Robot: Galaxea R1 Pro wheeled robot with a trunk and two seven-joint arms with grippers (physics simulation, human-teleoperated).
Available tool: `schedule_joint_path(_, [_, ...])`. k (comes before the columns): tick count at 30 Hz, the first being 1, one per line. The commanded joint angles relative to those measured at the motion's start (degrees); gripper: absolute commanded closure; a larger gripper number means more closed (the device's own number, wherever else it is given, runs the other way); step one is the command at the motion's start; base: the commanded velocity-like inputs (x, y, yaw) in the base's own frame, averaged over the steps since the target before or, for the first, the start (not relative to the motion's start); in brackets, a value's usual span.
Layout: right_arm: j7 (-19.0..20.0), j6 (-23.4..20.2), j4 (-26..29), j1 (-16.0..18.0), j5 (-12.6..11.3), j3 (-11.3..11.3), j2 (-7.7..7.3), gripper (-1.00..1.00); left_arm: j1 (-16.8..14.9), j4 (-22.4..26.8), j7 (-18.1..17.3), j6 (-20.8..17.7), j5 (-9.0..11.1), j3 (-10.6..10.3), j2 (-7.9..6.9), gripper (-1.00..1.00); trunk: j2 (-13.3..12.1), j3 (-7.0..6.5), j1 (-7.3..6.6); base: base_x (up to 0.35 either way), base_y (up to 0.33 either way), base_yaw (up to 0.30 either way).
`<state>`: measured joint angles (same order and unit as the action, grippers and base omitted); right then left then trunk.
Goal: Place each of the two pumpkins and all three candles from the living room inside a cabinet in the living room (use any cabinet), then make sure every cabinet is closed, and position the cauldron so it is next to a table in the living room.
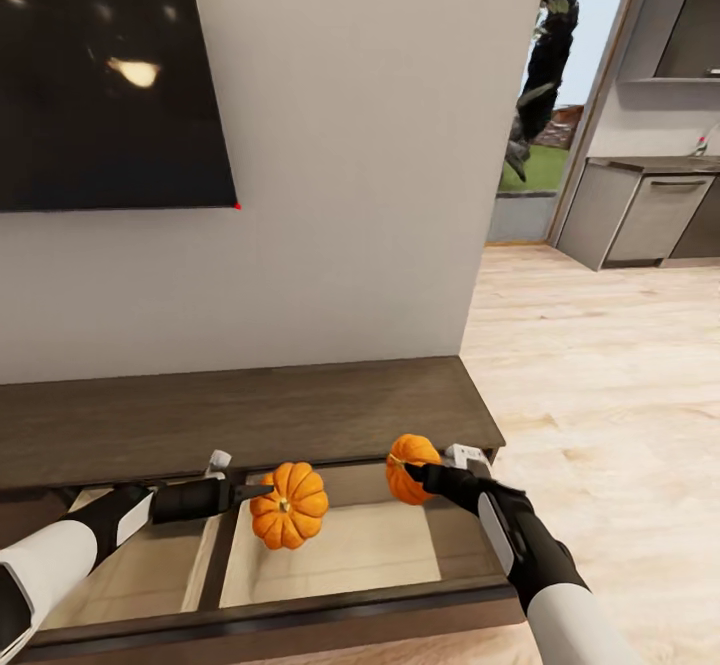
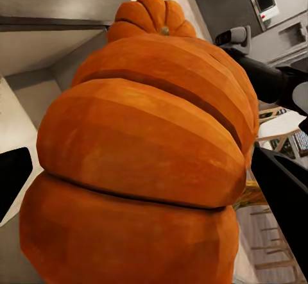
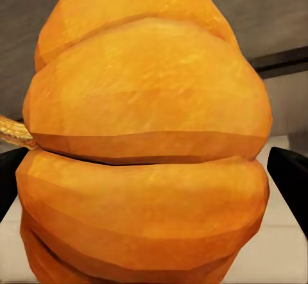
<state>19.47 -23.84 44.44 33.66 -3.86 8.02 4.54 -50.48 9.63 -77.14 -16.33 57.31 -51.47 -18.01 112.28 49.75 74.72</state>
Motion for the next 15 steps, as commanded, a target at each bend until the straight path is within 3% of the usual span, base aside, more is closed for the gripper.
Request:
schedule_joint_path(1, [0.0, 0.0, -0.3, 0.0, 0.1, 0.0, 0.04, 1.0, 0.0, -0.1, 0.0, 0.0, 0.0, 0.1, 0.22, 1.0, 0.0, 0.0, 0.0, 0.009, 0.0, -0.001])
schedule_joint_path(8, [-0.1, 0.2, -2.9, 0.0, 0.3, -0.1, 0.11, 1.0, 0.2, -0.6, 0.2, 0.4, 0.0, 0.0, 2.07, 1.0, 0.0, 0.0, 0.0, 0.151, 0.0, 0.0])
schedule_joint_path(15, [0.8, -0.1, -4.6, 0.0, 0.0, 0.0, -0.84, 1.0, 0.6, -0.7, 0.5, 0.5, 0.0, -0.1, 3.41, 1.0, 0.0, 0.0, 0.0, 0.023, 0.0, 0.0])
